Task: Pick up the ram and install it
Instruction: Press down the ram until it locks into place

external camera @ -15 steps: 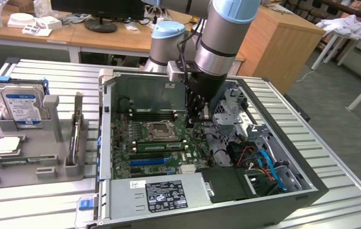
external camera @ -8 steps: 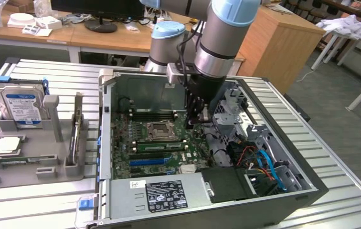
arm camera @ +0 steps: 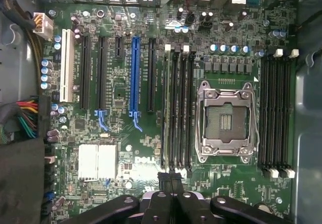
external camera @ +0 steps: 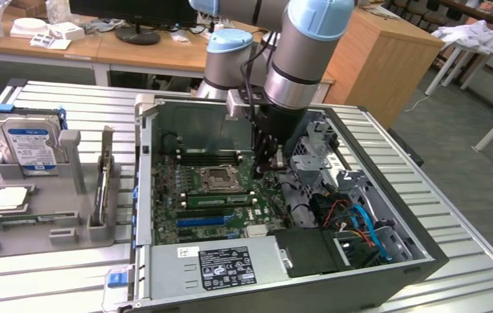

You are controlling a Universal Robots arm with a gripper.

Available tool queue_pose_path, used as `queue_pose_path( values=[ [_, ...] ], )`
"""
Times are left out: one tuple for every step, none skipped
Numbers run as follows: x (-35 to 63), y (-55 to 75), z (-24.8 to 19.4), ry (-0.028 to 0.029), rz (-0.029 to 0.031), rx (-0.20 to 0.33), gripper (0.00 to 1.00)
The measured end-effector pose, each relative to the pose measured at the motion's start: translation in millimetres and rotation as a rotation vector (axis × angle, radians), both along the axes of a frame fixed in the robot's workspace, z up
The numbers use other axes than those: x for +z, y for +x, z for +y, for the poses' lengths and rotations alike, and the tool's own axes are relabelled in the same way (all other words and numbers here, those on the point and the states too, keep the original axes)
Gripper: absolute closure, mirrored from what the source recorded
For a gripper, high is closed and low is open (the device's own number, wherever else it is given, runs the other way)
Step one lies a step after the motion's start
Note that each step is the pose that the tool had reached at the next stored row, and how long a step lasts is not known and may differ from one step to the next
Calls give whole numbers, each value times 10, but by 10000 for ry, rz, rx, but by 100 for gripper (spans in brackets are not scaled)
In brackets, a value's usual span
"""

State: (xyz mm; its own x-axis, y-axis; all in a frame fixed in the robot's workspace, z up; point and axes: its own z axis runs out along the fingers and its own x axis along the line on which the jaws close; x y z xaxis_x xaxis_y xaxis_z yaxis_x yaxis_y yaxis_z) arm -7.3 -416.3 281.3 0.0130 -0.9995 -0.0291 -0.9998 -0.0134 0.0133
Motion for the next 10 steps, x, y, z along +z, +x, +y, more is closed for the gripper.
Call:
queue_pose_path(
  values=[
    [-7, 0, 0, 0, 0, 0, 90],
    [-13, 0, 0, 0, 0, 0, 90],
    [-20, 0, 0, 0, 0, 1, 90],
    [-26, 0, 0, 0, 0, 0, 90],
    [-32, 0, 0, 0, 0, 0, 90],
    [-38, 0, 0, 1, 0, 0, 90],
    [-44, 0, 0, 1, 0, 0, 90],
    [-48, 0, 0, 0, -1, 0, 90],
    [-53, 0, 0, 0, 0, 0, 90],
    [-58, 0, 0, 0, 0, 0, 90]
  ],
)
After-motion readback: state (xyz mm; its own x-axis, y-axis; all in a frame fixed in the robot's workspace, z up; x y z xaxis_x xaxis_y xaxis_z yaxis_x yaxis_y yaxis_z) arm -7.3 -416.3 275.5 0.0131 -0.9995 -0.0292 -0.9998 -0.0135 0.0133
